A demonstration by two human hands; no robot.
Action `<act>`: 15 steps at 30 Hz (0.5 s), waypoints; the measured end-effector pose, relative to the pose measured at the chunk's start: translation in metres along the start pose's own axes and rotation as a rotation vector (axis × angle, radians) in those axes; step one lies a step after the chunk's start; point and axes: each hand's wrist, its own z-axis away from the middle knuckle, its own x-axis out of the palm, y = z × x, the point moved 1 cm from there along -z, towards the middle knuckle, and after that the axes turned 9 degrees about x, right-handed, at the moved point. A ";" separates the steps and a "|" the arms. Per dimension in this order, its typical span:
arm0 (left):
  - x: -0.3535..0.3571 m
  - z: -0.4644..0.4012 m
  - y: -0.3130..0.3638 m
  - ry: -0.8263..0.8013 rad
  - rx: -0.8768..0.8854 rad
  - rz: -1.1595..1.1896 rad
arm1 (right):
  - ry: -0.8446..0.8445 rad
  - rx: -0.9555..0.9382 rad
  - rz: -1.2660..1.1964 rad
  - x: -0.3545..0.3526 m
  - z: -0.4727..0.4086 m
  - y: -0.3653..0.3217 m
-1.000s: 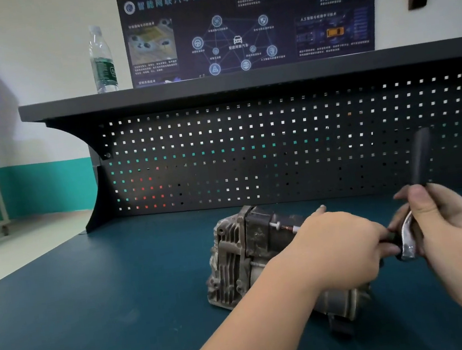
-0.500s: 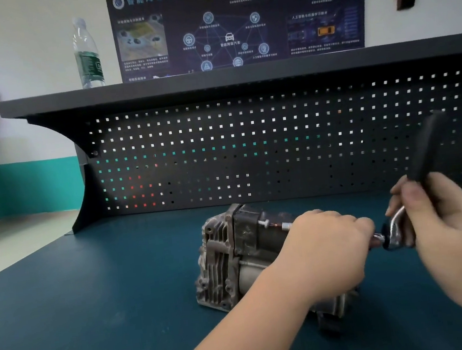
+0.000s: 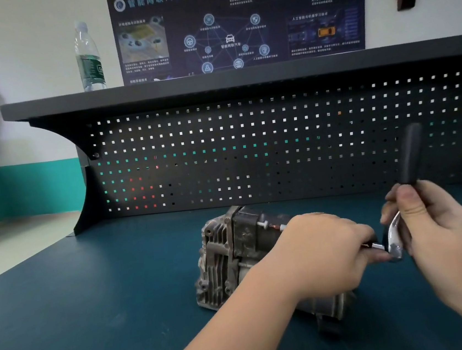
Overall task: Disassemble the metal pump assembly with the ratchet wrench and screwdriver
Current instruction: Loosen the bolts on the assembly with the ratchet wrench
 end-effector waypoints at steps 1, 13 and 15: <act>0.000 0.000 0.000 -0.013 -0.005 0.009 | 0.005 -0.016 0.001 0.000 0.001 0.000; -0.003 -0.001 0.001 -0.076 -0.034 -0.019 | 0.068 0.063 0.091 -0.005 0.000 -0.008; -0.003 -0.001 0.001 -0.069 -0.026 -0.038 | -0.023 0.498 -0.136 -0.007 -0.011 0.004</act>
